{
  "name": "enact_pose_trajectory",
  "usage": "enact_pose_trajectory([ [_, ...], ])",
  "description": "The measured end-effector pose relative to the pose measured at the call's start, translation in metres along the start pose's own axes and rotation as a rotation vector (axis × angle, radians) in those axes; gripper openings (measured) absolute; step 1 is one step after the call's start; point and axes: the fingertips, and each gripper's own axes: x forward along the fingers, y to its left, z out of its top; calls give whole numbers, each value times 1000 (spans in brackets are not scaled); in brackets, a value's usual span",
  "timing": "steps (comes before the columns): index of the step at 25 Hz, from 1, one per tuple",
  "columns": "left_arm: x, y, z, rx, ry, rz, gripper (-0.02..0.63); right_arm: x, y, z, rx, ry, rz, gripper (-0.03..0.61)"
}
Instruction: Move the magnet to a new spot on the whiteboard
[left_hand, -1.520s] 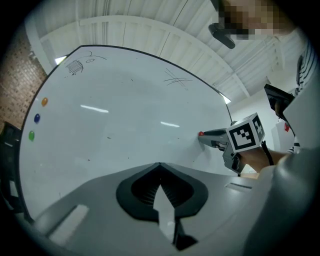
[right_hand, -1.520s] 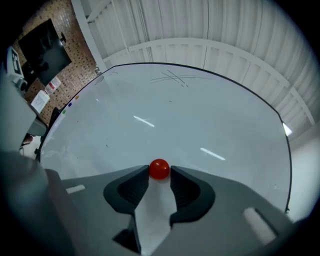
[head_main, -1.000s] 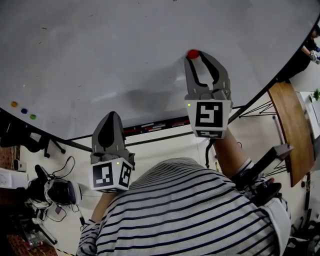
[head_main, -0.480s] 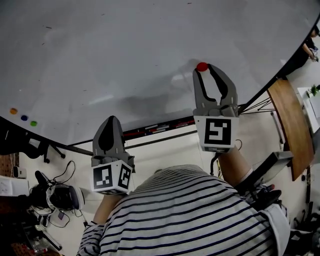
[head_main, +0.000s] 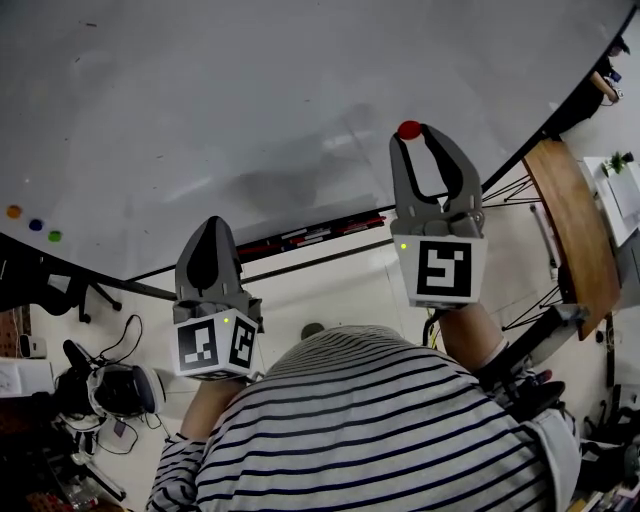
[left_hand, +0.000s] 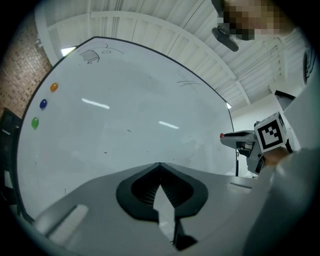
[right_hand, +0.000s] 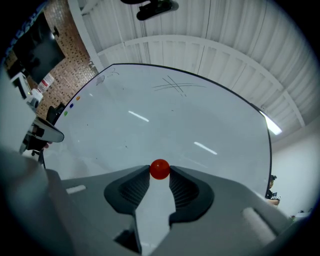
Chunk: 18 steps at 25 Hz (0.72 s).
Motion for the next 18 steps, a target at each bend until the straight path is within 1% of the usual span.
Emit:
enact_pose_trajectory([
  [6, -26, -33, 11, 42, -29, 16, 17, -39, -10, 2, 26, -22, 32, 124],
  [8, -40, -48, 8, 42, -29, 25, 17, -57, -14, 0, 37, -29, 49, 124],
  [10, -54, -67, 2, 45, -21, 13, 17, -76, -18, -3, 46, -26, 66, 124],
  [13, -71, -92, 8, 68, -18, 18, 17, -100, -22, -8, 67, -21, 87, 124],
  [18, -119, -120, 7, 88, -34, 42, 17, -150, -24, -10, 93, -17, 110, 124],
])
